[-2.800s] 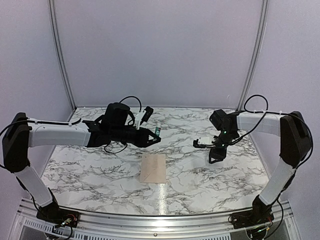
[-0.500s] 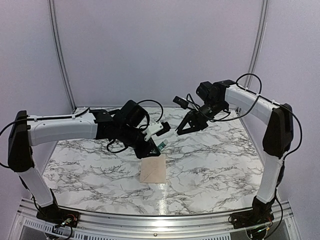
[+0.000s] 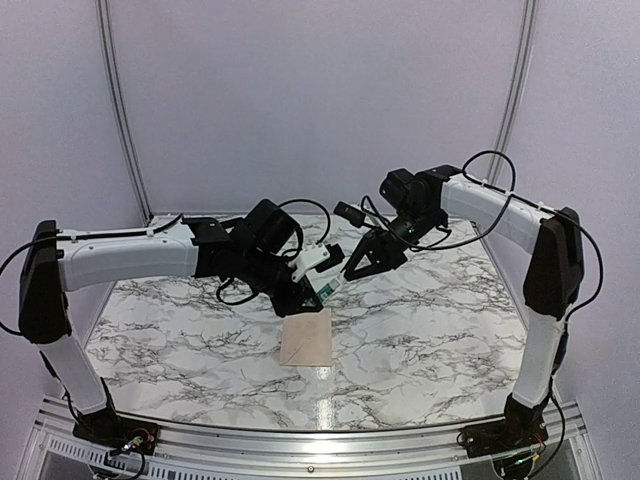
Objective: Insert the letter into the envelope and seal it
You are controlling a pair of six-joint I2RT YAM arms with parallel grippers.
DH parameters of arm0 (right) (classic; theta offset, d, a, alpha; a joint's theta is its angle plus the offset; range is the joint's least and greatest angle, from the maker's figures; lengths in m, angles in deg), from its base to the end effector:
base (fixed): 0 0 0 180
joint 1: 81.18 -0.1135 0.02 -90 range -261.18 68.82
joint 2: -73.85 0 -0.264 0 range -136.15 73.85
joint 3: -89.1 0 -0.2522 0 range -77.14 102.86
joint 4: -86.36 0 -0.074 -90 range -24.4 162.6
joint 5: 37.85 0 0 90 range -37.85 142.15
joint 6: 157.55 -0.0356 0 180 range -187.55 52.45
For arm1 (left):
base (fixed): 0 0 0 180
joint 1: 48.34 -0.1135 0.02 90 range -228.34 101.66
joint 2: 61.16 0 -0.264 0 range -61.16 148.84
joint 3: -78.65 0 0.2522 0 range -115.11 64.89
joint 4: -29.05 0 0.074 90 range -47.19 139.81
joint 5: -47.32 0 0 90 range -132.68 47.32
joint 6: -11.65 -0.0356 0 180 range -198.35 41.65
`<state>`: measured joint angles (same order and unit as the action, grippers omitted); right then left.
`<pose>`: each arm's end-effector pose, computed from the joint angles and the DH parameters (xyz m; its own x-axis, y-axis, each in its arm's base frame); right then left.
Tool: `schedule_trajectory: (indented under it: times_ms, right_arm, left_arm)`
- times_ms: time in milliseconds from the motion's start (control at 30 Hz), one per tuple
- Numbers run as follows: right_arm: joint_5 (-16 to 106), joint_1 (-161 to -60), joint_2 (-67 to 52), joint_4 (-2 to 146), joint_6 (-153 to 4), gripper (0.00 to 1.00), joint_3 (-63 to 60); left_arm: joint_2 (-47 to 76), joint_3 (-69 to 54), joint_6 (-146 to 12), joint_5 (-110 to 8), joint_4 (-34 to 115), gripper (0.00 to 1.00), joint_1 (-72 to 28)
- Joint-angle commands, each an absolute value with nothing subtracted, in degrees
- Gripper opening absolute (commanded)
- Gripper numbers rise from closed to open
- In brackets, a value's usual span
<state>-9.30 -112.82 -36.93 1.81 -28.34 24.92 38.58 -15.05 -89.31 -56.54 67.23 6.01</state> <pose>0.3084 0.2267 0.2930 -0.4041 -0.6039 -0.6871 -0.8290 -0.0758 0.5541 0.2223 -0.3245 0.2714 -0.2300 0.6374 -0.7354 0.9501 0.3108 -0.0278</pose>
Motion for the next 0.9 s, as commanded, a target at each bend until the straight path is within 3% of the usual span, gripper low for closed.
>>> schedule_trajectory:
  times_ms: [0,867]
  right_arm:
    - [-9.8,-113.88,-36.82,3.53,-29.77,0.07,25.51]
    - [-7.45,-113.92,-38.65,4.53,-31.38,0.08,23.89]
  left_arm:
    - [39.86,-17.22,-89.95,-56.59,68.26,0.06,6.24]
    - [40.21,-17.81,-89.95,-57.5,68.07,0.06,6.24]
